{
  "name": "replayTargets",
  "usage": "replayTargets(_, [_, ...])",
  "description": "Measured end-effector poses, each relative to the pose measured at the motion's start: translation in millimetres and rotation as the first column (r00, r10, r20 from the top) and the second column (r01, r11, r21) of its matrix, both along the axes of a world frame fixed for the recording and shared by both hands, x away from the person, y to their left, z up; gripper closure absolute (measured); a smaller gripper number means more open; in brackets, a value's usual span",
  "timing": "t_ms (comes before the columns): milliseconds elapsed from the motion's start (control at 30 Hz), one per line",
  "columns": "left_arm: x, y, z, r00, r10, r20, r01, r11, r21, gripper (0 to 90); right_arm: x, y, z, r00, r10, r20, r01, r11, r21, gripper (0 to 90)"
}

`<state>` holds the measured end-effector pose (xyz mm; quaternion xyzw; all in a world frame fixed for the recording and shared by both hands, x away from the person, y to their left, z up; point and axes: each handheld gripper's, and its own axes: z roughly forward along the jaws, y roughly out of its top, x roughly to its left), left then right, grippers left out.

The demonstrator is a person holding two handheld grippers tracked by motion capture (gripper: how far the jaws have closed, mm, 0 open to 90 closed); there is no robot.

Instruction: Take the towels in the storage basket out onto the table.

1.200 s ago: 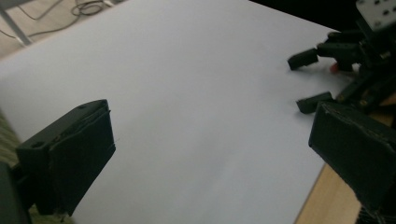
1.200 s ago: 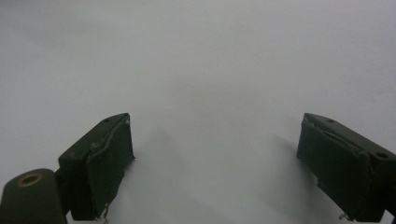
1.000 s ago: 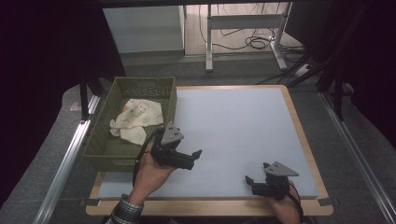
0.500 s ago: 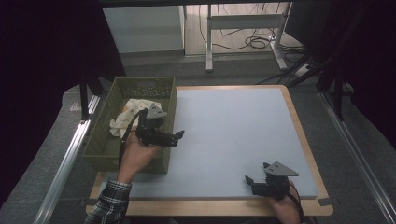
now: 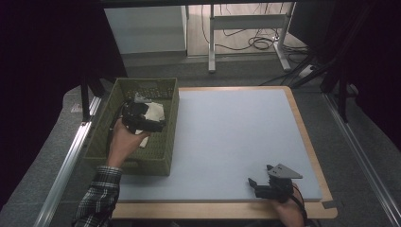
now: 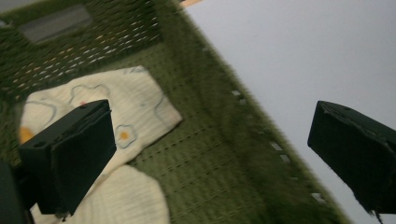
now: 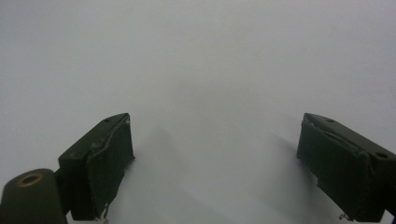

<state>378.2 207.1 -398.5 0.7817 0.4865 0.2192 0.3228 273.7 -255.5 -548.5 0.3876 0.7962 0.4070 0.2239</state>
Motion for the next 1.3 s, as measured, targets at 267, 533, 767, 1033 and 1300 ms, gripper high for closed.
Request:
replayTargets(267, [21.0, 20.4, -10.0, 0.9966, 0.049, -0.067, -0.046, 0.9979, 0.046, 0.8, 0.0, 0.0, 0.0, 1.0, 0.0, 0.0, 0.0, 1.0, 0.0, 10.5])
replayTargets(533, [46.5, 40.7, -22.0, 0.9834, 0.113, -0.142, -0.1, 0.9903, 0.097, 3.8, 0.1, -0.1, 0.0, 1.0, 0.001, 0.002, -0.001, 1.0, -0.001, 10.6])
replayTargets(767, [70.4, 53.7, -38.1, 0.9604, 0.166, -0.224, -0.123, 0.9738, 0.191, 6.0, 0.0, 0.0, 0.0, 1.0, 0.001, 0.0, -0.001, 1.0, 0.0, 10.5])
replayTargets(1033, [96.1, 70.8, -58.3, 0.9206, 0.238, -0.31, -0.154, 0.9504, 0.27, 6.5, 0.0, -0.1, 0.0, 1.0, 0.001, 0.0, -0.001, 1.0, 0.0, 10.5])
replayTargets(1300, [110.2, 80.7, -76.4, 0.886, 0.263, -0.382, -0.172, 0.951, 0.257, 12.8, 0.0, -0.2, 0.0, 1.0, 0.001, 0.0, -0.001, 1.0, 0.001, 10.5])
